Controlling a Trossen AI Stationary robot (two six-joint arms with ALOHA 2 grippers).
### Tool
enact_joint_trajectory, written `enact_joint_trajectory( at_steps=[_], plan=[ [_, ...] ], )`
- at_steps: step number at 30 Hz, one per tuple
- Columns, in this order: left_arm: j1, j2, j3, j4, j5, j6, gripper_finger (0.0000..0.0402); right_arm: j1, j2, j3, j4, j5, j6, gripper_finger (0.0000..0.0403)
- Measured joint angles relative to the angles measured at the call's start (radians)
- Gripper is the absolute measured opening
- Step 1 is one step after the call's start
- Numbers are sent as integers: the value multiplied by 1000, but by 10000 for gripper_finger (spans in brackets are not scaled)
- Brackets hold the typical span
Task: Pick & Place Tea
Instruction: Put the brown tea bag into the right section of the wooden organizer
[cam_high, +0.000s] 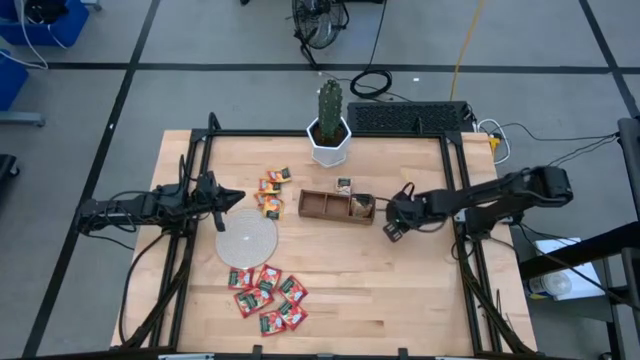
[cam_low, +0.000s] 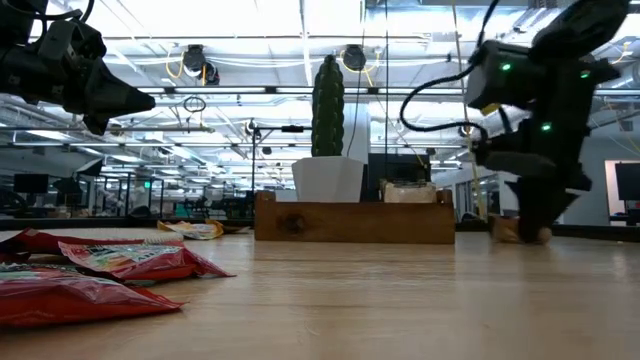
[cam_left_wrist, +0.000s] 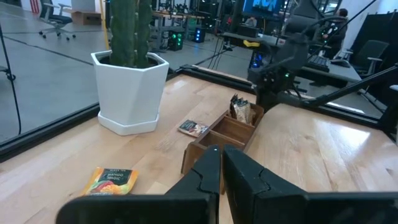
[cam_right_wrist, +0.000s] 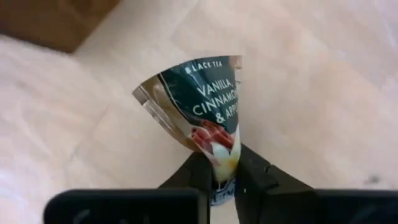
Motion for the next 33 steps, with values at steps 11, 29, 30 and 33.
enact_joint_trajectory(
  at_steps=[11,29,30,33],
  plan=[
    [0,0,0,0,0,0,21,289,-28,28,297,466,64,24],
    [0,0,0,0,-5,0,21,138,31,3,664,350,-342,24],
    [0,0,0,0,-5,0,21,119,31,-16,712,306,-356,24],
    [0,0,0,0,-8,0,21,75,42,-73,888,176,-381,24]
  ],
)
